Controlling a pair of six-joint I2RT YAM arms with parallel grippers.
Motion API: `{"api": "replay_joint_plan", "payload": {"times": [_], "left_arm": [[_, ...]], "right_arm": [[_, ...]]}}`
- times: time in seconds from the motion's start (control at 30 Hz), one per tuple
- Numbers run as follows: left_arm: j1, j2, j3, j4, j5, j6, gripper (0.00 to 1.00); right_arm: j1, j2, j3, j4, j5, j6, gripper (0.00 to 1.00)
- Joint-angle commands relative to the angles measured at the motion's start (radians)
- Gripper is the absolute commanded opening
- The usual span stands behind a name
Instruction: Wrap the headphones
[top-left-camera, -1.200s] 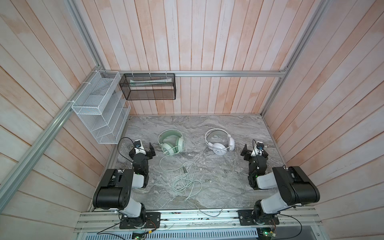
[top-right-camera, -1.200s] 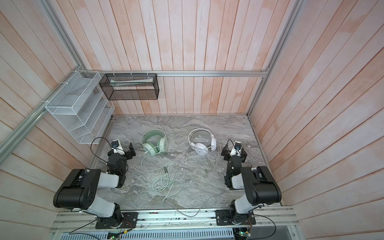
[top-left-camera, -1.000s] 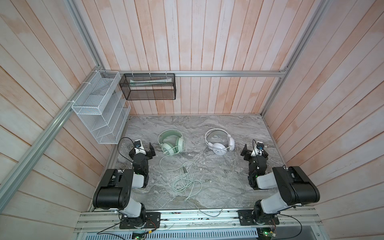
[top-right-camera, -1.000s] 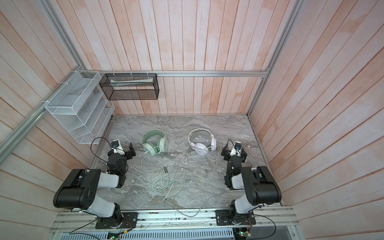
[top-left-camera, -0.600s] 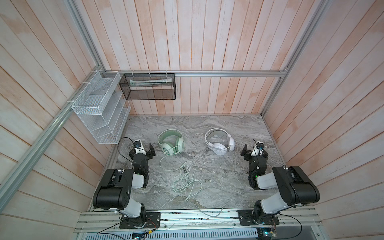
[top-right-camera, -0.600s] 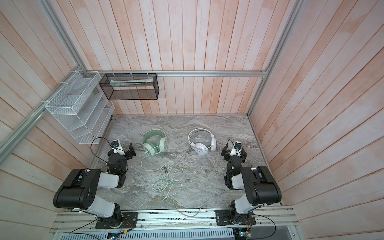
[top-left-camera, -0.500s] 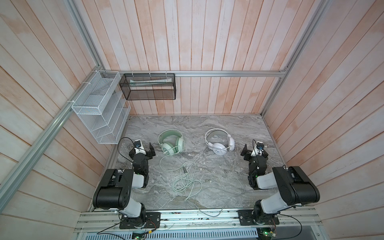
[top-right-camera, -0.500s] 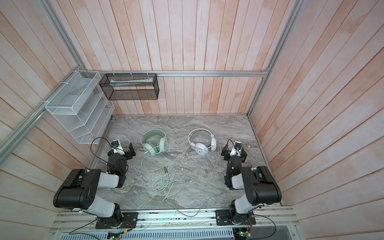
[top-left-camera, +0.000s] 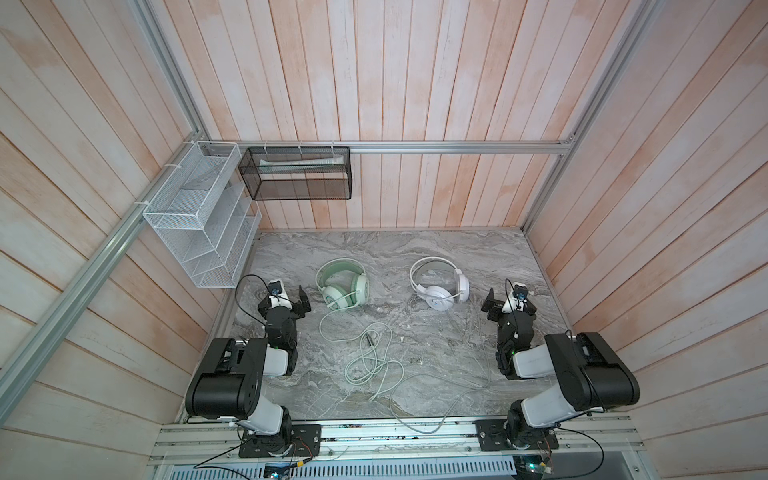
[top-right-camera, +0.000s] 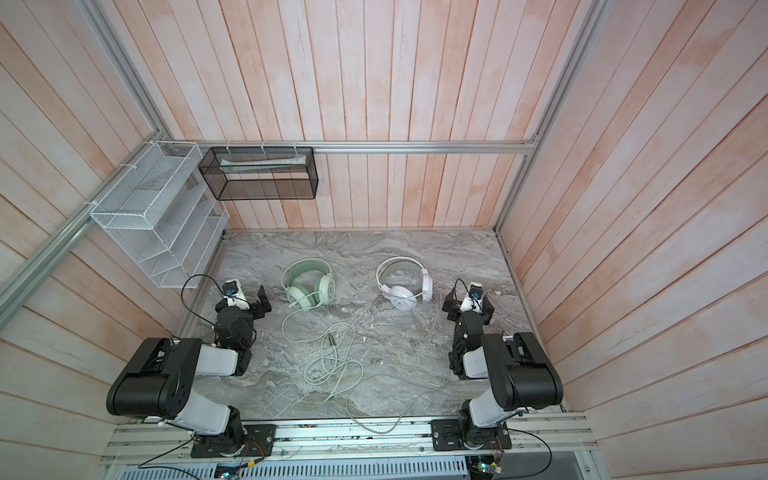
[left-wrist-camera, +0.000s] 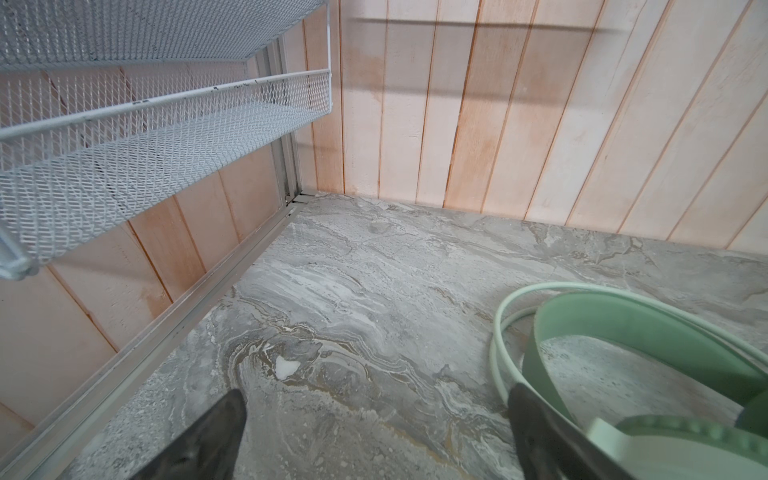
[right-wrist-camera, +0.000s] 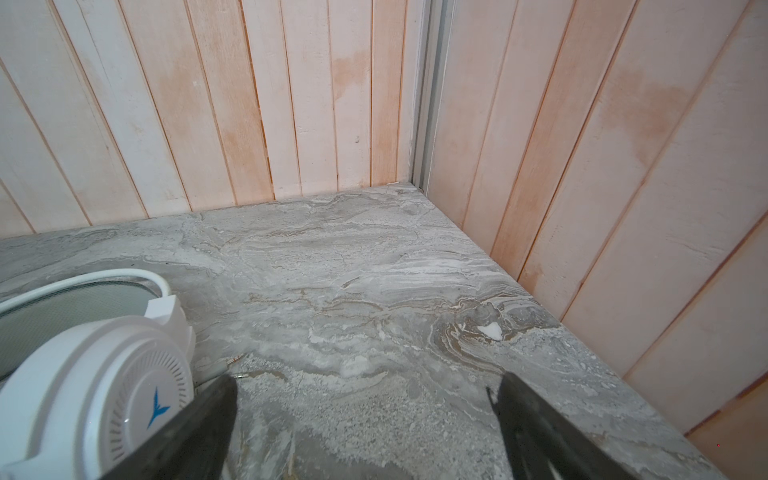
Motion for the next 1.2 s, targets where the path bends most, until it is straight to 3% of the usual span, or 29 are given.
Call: {"api": "replay_joint_plan", "payload": {"times": [0.0,0.2,0.23,0.3,0.4,0.47,0.57,0.63,0.7,0.73,0.8,0.87,1.03,1.17], "left_arm": [[0.001,-0.004,0.0,0.018,0.013,0.008,0.99],[0.002,-0.007,-0.003,0.021,0.013,0.008,0.98],[0.001,-0.011,-0.012,0.038,0.023,0.01,0.98],[0.002,-0.06,-0.014,0.015,0.043,0.026,0.99],[-0.002,-0.244,0.066,-0.307,-0.03,-0.038,0.99],[0.001,-0.335,0.166,-0.556,-0.132,-0.213,0.98],[0.006,-0.407,0.321,-0.85,-0.034,-0.353,0.99],[0.008,-0.409,0.41,-0.986,0.037,-0.383,0.99],[0.026,-0.411,0.452,-1.093,0.039,-0.575,0.98],[0.048,-0.41,0.47,-1.119,0.11,-0.623,0.98],[0.071,-0.382,0.485,-1.043,0.332,-0.559,0.99],[0.069,-0.317,0.54,-1.054,0.409,-0.506,0.99],[0.055,-0.178,0.657,-1.138,0.366,-0.3,0.99],[0.015,-0.031,0.757,-1.215,0.294,-0.169,0.98]], "right_arm": [[0.002,0.004,0.013,0.019,-0.006,-0.004,0.98],[0.035,-0.06,0.009,-0.012,0.007,-0.048,0.98],[0.063,-0.118,0.048,-0.127,0.092,-0.043,0.98],[0.075,-0.223,0.133,-0.373,0.119,-0.018,0.98],[0.1,-0.411,0.152,-0.527,0.061,-0.012,0.98],[0.103,-0.551,0.186,-0.652,0.012,0.06,0.98],[0.103,-0.698,0.246,-0.811,0.012,0.22,0.98],[0.102,-0.76,0.285,-1.003,0.169,0.469,1.0],[0.093,-0.804,0.291,-1.026,0.111,0.461,1.0],[0.093,-0.818,0.285,-1.007,0.053,0.43,0.98],[0.093,-0.82,0.291,-1.017,-0.061,0.443,0.98],[0.093,-0.793,0.321,-1.052,-0.187,0.424,0.99],[0.1,-0.727,0.424,-1.233,-0.346,0.393,0.98],[0.109,-0.727,0.433,-1.277,-0.469,0.396,0.98]]}}
